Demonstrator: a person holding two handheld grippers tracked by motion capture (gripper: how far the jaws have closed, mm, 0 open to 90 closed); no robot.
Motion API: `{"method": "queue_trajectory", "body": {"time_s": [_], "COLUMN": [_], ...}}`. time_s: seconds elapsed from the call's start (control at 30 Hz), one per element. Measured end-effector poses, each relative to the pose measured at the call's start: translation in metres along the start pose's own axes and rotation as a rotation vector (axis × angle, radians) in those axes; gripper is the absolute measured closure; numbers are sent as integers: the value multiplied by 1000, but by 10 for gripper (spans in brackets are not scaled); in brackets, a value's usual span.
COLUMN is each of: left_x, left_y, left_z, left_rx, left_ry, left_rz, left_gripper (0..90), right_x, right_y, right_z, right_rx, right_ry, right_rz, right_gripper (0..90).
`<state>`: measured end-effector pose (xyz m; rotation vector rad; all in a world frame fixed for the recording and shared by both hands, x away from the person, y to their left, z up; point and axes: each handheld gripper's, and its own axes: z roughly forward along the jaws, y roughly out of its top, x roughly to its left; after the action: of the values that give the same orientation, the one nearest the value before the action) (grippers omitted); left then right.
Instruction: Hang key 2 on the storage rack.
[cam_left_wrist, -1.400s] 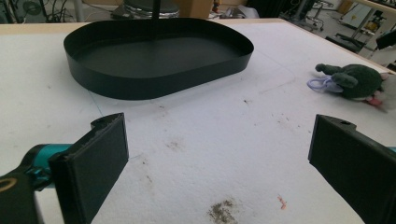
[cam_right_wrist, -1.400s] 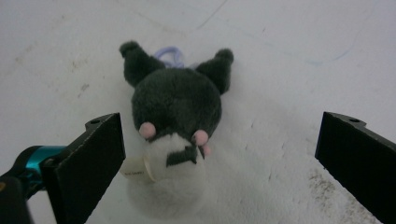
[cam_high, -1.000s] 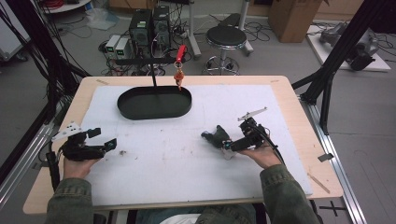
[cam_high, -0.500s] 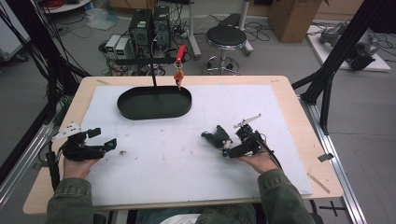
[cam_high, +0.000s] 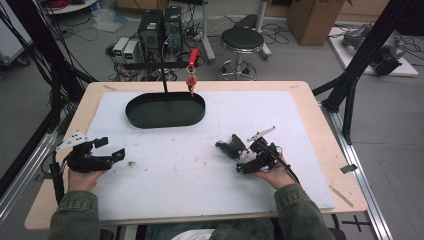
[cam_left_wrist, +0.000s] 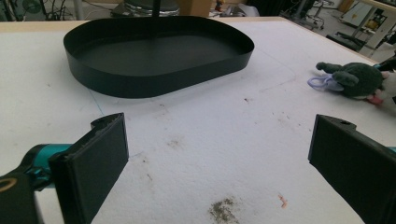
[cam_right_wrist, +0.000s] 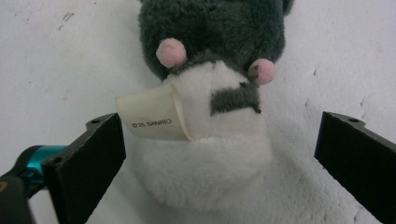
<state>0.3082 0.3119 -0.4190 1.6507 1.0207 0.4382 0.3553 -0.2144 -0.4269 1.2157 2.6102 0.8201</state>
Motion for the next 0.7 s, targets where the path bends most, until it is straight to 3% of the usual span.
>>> {"method": "queue_trajectory", "body": {"time_s": [0.23, 0.3, 0.33, 0.4, 0.43, 0.47, 0.7], "left_x": [0, 0, 0, 0, 0, 0, 1], "left_y": [0, 0, 0, 0, 0, 0, 0], "left_z": [0, 0, 0, 0, 0, 0, 0], "left_rx": [-1, -3, -3, -2, -2, -1, 0], "left_ry": [0, 0, 0, 0, 0, -1, 0], "left_rz": [-1, -2, -2, -1, -1, 1, 2], "left_gripper": [54, 54, 54, 54, 54, 54, 54], "right_x": [3, 4, 4, 7, 8, 10, 8], "right_y": [0, 0, 0, 0, 0, 0, -1], "right_z": [1, 2, 2, 1, 1, 1, -1], "right_rx": [-5, -6, -6, -7, -9, -3, -8], "right_ry": [-6, -10, -10, -14, -1, -19, 9], "right_rz": [-26, -40, -40, -58, -61, -68, -49], "right_gripper": [69, 194, 194, 381, 422, 447, 476]}}
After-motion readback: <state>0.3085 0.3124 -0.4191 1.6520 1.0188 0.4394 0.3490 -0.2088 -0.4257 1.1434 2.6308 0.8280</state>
